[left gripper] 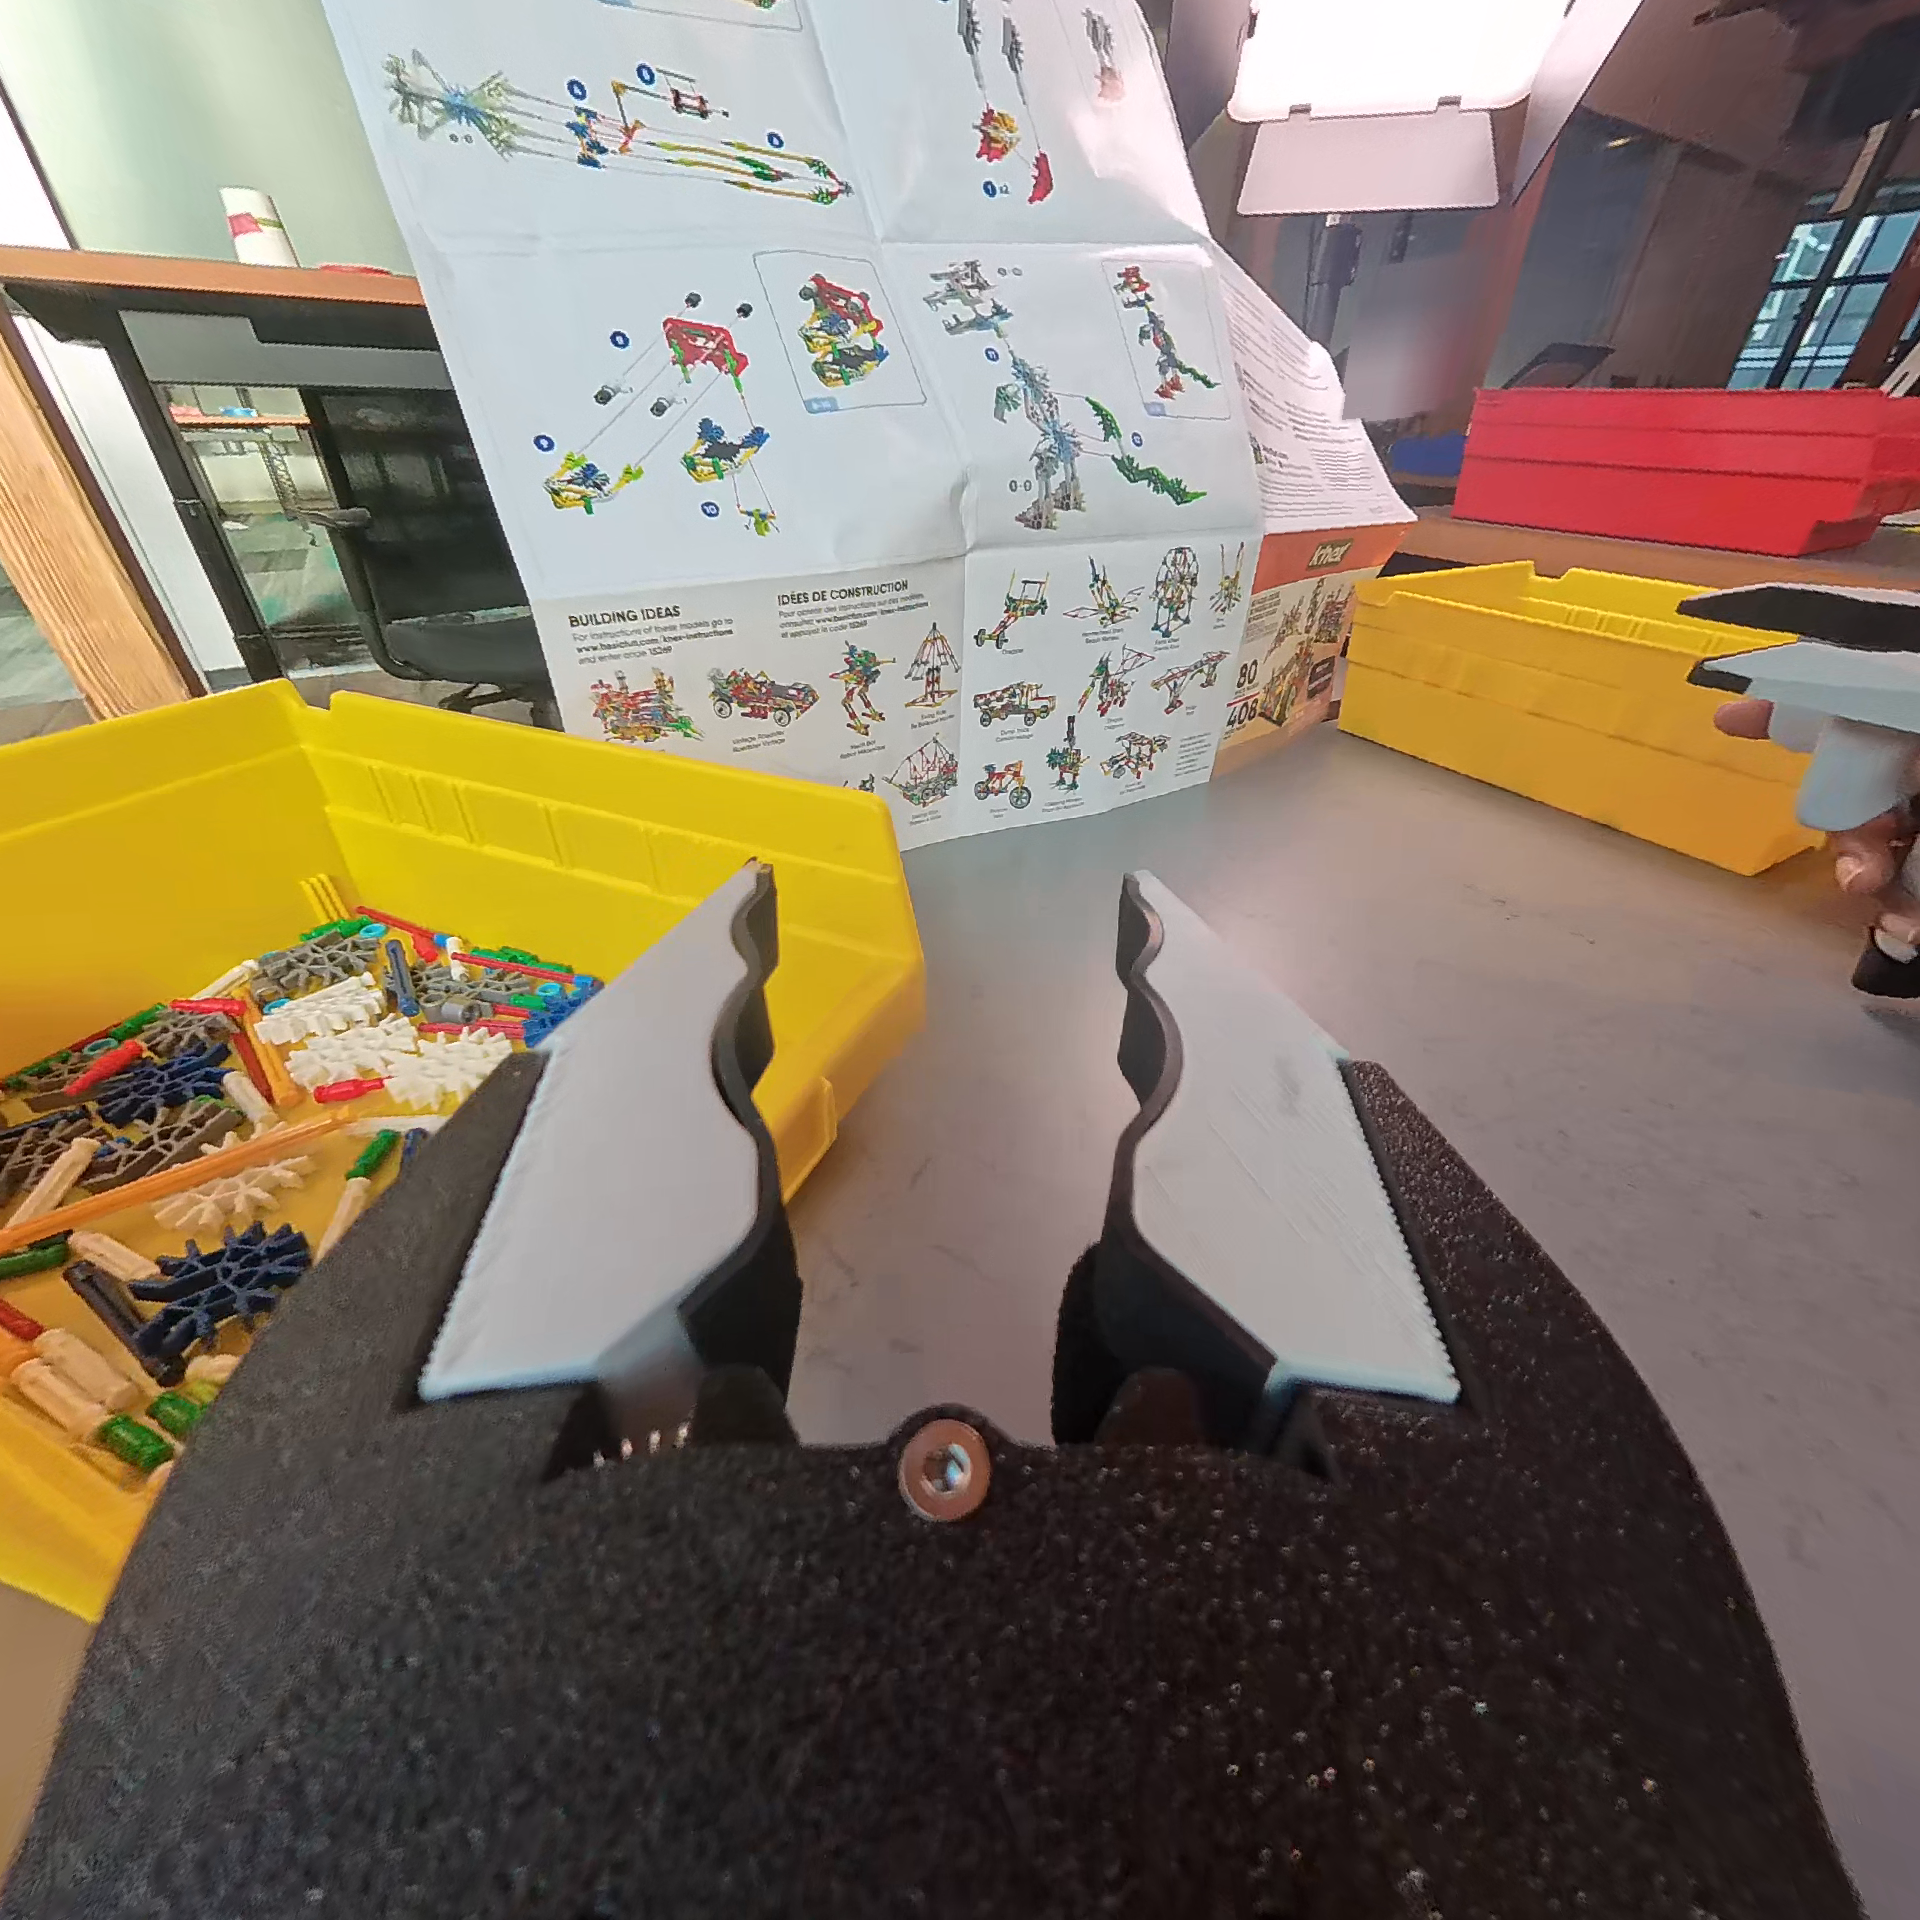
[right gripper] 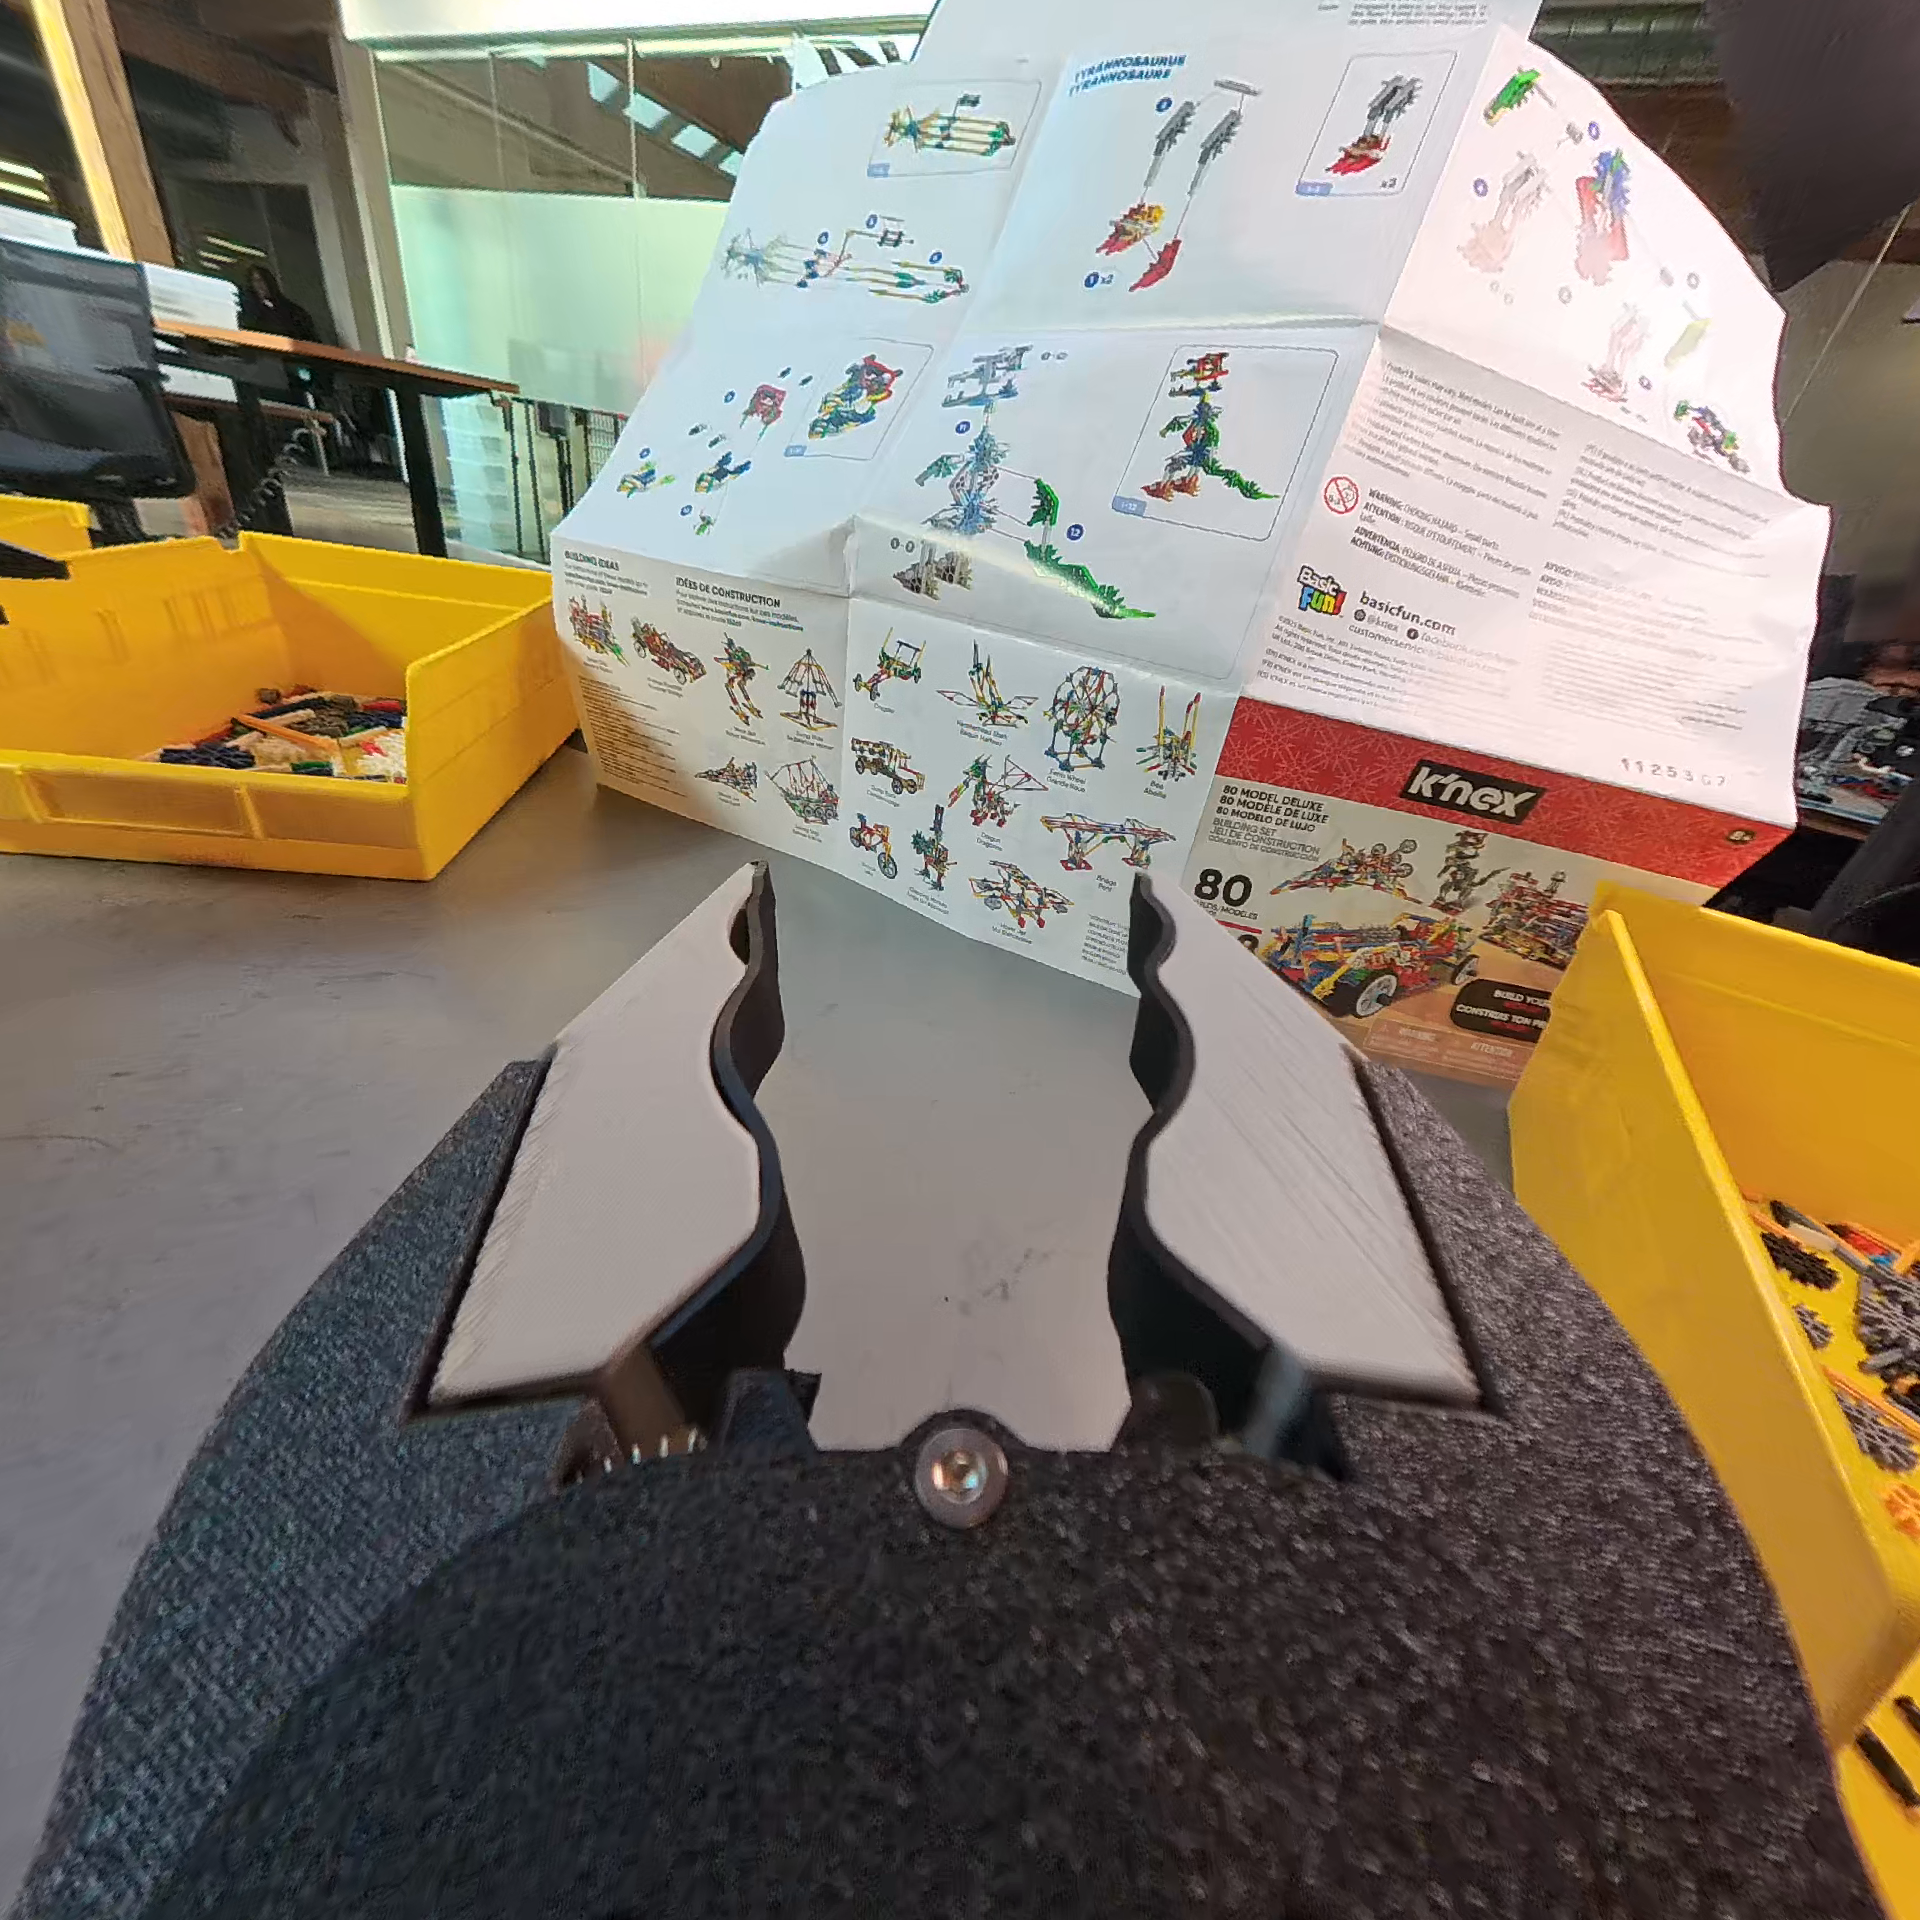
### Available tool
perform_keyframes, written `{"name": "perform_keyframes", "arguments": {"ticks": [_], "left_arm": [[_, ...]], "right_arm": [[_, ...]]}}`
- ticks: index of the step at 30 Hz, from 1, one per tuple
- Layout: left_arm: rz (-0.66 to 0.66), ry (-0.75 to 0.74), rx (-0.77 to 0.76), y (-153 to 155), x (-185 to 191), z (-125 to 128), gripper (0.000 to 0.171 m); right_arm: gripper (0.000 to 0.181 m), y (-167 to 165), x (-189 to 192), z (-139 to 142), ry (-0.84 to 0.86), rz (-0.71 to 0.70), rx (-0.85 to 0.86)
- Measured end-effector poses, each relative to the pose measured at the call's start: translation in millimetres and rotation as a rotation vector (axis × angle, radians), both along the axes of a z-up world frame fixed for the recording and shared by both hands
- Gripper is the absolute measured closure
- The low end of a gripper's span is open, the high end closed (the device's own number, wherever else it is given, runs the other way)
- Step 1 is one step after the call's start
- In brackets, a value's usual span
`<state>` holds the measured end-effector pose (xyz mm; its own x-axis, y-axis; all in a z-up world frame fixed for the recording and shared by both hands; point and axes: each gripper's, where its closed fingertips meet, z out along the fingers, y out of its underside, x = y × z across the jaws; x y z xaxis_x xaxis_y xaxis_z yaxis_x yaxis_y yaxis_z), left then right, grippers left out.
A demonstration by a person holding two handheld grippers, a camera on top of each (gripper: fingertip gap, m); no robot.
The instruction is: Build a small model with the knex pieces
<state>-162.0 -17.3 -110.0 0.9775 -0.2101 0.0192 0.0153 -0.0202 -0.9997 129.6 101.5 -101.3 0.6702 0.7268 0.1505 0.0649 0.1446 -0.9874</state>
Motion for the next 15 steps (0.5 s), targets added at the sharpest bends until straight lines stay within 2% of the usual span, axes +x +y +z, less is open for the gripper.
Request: {"name": "perform_keyframes", "arguments": {"ticks": [8, 15], "left_arm": [[-0.015, -0.035, -0.032, -0.8, 0.1, -0.9, 0.105], [-0.016, -0.025, -0.059, 0.8, 1.1, -7.0, 0.111]], "right_arm": [[0.117, 0.7, -5.0, -9.7, -0.015, 0.02, -0.032], [0.117, 2.8, -1.3, -9.1, 0.001, 0.014, -0.041]]}}
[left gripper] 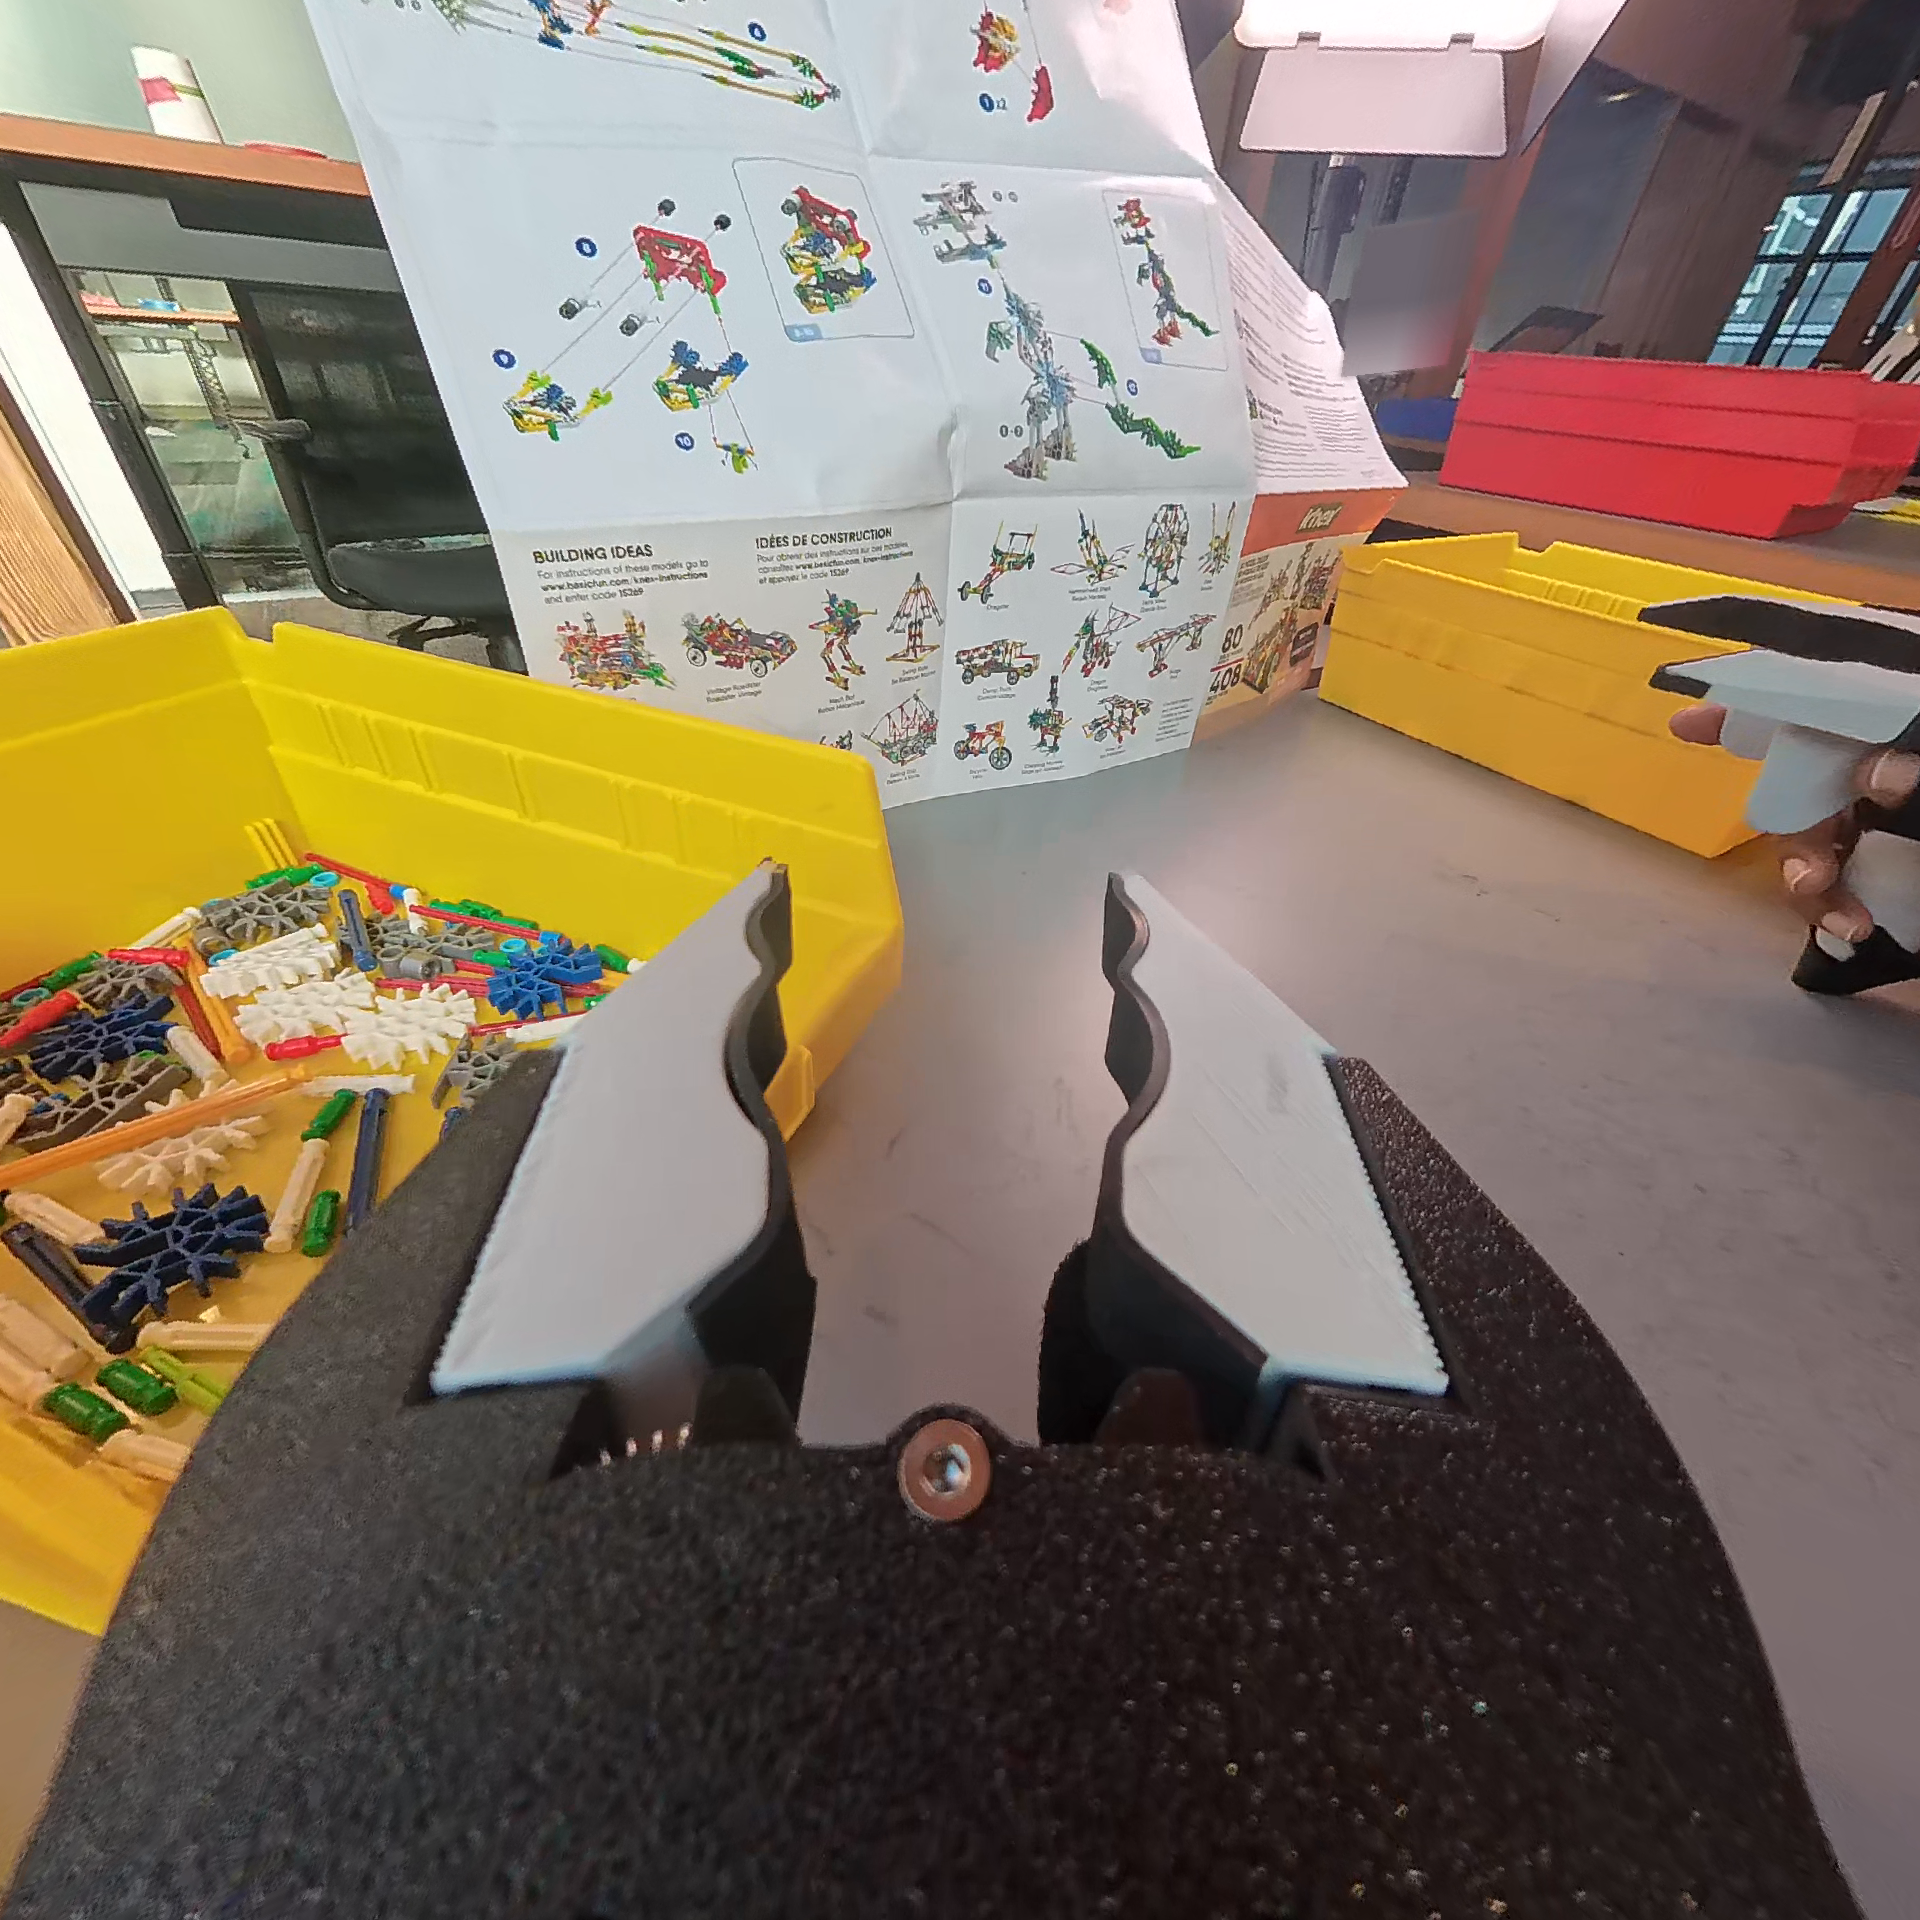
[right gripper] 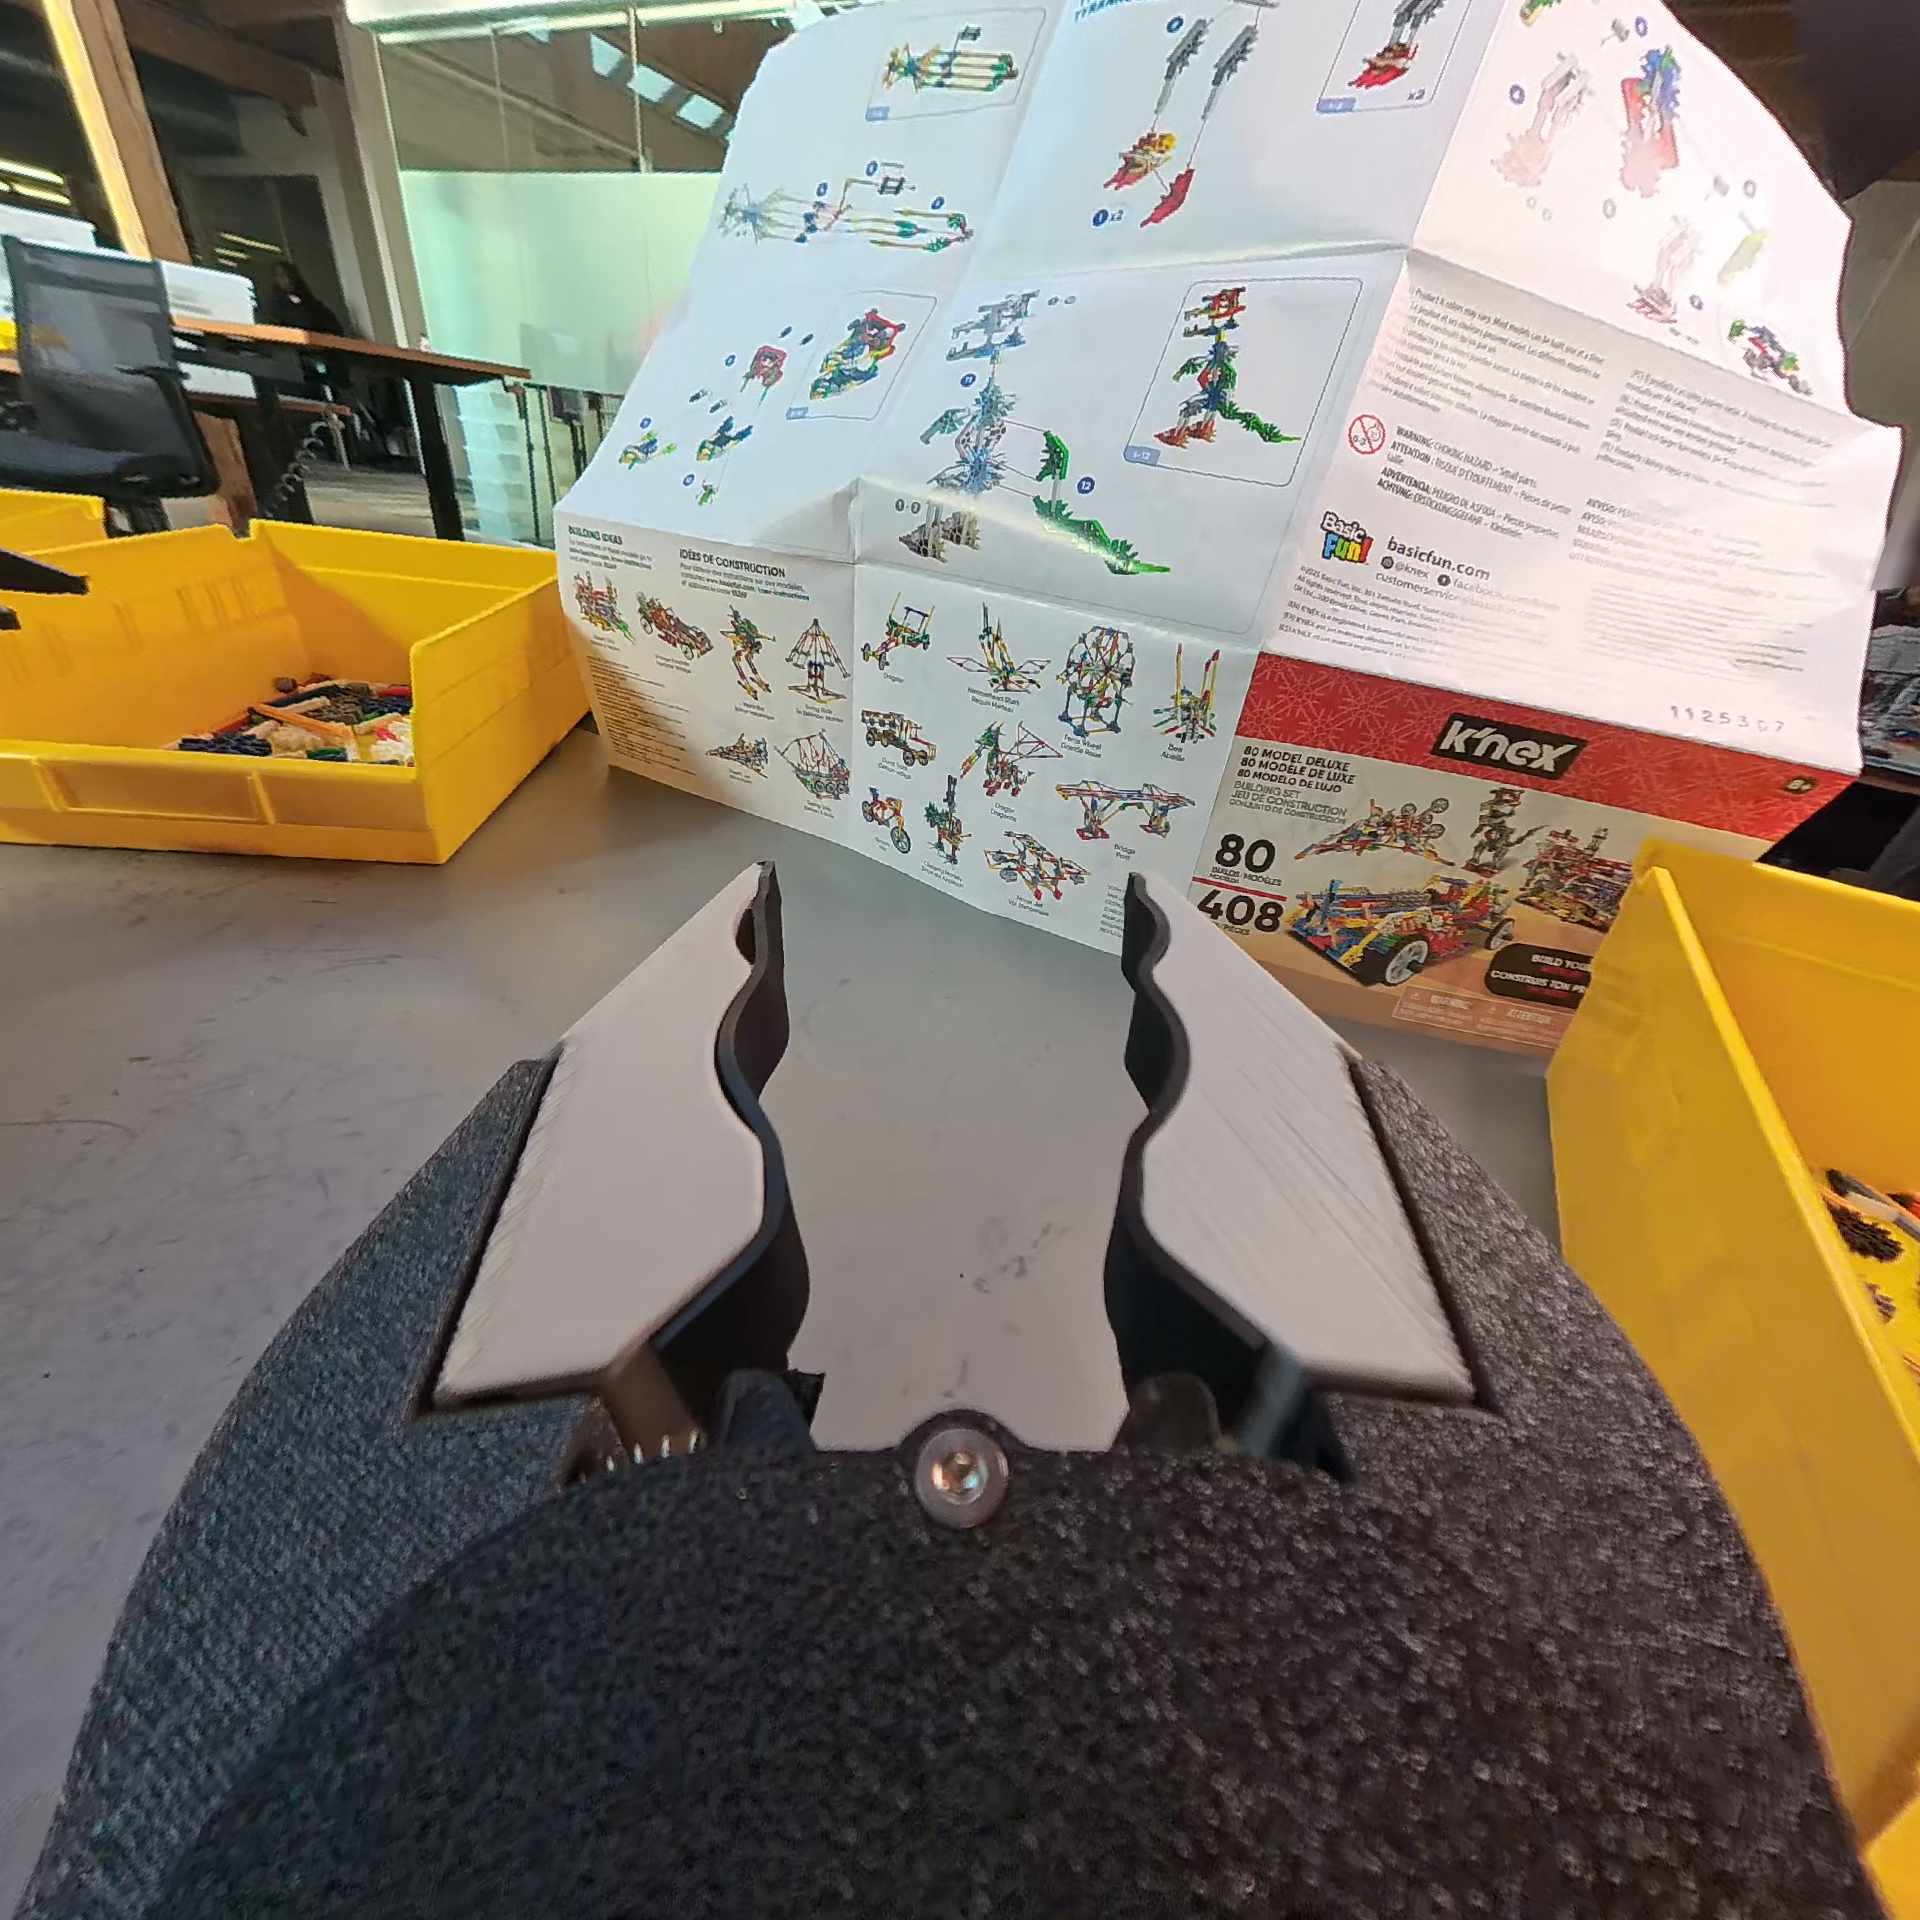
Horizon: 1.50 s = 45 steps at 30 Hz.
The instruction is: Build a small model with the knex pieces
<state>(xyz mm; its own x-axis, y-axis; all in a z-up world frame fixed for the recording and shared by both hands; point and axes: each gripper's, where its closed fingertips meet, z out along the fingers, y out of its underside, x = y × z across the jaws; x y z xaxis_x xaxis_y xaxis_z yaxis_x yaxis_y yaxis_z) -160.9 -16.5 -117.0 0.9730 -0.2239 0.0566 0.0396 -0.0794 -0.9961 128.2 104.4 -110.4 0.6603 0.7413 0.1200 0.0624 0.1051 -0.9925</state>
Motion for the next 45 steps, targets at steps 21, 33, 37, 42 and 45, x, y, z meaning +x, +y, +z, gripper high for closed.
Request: {"name": "perform_keyframes", "arguments": {"ticks": [21, 33, 37, 42, 45], "left_arm": [[0.063, 0.016, -0.002, 1, -11, -1, 0.115], [0.046, -0.004, 0.005, -1, -7, 2, 0.115], [0.046, -0.005, 0.009, -1, -6, 4, 0.115], [0.042, -0.02, -0.004, 0, -5, 1, 0.115], [0.04, -0.013, -0.01, 0, -4, -1, 0.115]], "right_arm": [[0.114, 2, 8, 0, 0.008, -0.017, -0.028], [0.114, 4, 7, -2, -0.006, -0.024, -0.022], [0.114, 5, 6, -3, -0.01, -0.025, -0.023], [0.114, 4, 6, -3, -0.012, -0.026, -0.018], [0.114, 5, 7, -3, -0.008, -0.025, -0.026]]}}
